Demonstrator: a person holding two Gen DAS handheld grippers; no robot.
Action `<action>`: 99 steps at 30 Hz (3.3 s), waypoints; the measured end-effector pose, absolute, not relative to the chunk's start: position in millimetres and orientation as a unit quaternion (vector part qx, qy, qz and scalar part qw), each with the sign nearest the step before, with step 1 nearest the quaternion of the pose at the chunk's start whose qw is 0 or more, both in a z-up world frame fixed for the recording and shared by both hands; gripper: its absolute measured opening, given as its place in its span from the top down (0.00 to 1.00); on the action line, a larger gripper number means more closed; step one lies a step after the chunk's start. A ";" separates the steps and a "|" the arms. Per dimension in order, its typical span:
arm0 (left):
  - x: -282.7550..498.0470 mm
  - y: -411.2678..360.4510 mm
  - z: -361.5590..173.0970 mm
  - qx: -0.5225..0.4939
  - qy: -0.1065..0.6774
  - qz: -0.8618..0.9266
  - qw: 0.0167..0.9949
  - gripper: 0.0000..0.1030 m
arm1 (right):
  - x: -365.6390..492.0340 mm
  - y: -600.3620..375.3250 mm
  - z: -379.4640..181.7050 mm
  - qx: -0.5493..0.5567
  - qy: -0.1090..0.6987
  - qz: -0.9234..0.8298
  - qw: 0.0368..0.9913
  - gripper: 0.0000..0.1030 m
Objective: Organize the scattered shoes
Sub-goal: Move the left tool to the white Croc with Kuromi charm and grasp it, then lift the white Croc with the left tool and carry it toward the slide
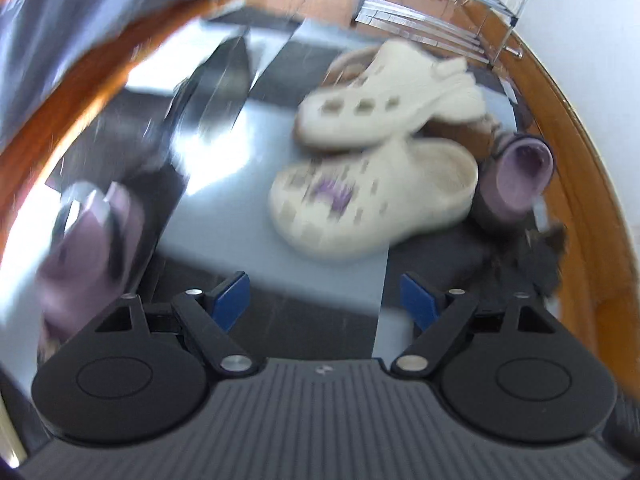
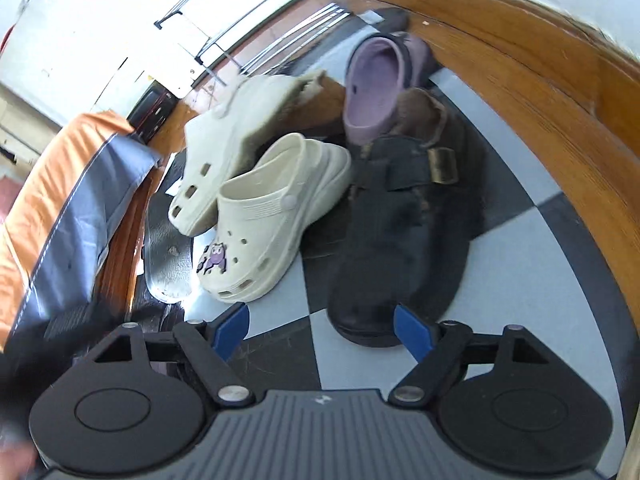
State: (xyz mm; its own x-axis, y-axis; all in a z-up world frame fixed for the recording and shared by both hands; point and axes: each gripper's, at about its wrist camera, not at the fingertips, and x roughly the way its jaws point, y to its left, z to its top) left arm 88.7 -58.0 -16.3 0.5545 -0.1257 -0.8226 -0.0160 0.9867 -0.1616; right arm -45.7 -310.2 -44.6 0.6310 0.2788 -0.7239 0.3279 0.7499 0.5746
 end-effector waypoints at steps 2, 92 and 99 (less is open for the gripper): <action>116.4 -73.6 -31.1 -0.084 0.491 -0.034 0.867 0.20 | -45.4 -314.1 -48.2 0.364 0.428 -0.013 0.827 0.22; 142.9 -105.6 -77.1 0.030 0.461 0.011 0.887 0.78 | -27.2 -304.0 -72.2 0.340 0.381 0.060 0.858 0.22; 127.9 -65.5 -72.7 0.006 0.472 0.015 0.882 0.86 | -26.5 -305.2 -59.3 0.341 0.377 0.069 0.858 0.21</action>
State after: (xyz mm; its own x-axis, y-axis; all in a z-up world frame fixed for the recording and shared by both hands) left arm 127.9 -65.5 -72.7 0.5546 0.0322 -0.8315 -0.0206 0.9995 0.0249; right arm -26.5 -305.2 -59.3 0.7065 0.3754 -0.5999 0.1392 0.7574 0.6379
